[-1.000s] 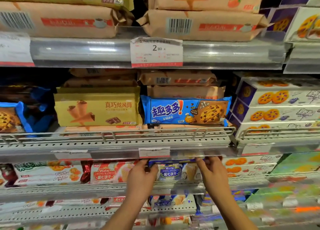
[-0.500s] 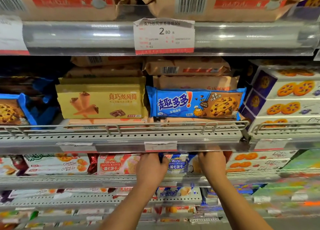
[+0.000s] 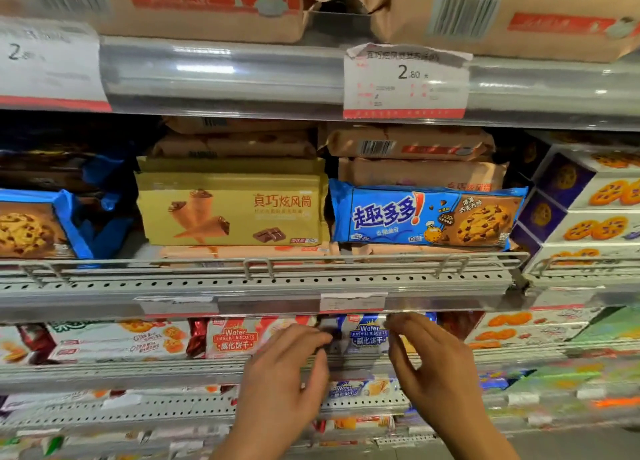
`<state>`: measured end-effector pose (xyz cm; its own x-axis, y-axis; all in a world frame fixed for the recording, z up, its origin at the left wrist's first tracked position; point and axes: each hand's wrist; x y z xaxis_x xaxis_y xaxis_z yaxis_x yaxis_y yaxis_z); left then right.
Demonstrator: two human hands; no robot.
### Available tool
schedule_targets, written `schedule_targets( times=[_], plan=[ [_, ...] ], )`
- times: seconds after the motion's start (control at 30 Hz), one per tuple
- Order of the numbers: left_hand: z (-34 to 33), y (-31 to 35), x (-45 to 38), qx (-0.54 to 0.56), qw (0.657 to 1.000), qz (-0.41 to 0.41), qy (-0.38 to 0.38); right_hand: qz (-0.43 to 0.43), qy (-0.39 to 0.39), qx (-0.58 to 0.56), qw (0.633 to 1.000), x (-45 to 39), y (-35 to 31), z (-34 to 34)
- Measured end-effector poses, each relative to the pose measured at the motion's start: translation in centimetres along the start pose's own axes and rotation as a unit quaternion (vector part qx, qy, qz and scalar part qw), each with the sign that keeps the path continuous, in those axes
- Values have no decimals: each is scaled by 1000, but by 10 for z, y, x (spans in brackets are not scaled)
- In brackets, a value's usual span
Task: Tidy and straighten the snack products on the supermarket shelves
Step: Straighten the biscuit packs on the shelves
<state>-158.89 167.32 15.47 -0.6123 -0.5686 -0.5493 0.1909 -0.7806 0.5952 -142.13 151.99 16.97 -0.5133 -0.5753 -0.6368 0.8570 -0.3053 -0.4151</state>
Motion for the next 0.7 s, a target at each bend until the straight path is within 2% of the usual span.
schedule_targets(
  times=[0.13,0.27,0.33,0.4,0.57,0.7],
  plan=[
    [42,-5,-13,-37,987,-114,110,13,77,-53,996,-30,-42,28],
    [76,-13,-26,-119,976,-128,129,12,150,-82,985,-60,-81,52],
    [83,-21,-29,-174,974,-101,101,49,142,-16,989,-78,-91,56],
    [88,-28,-29,-215,971,-83,68,67,100,83,989,-99,-90,53],
    [97,-29,-35,-228,970,-63,49,-18,-5,278,960,-121,-81,31],
    [99,-30,-40,-257,964,-65,35,-29,36,284,958,-121,-84,26]
  ],
)
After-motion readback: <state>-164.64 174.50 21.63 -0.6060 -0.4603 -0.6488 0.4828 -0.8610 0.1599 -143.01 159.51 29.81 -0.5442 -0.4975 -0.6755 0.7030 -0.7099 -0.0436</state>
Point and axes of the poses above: each hand's wrist, its own x-axis away from the middle knuckle, its own z-axis out of the back of the hand, y = z × x, and after that the axes turned 6 degrees about y, right-handed
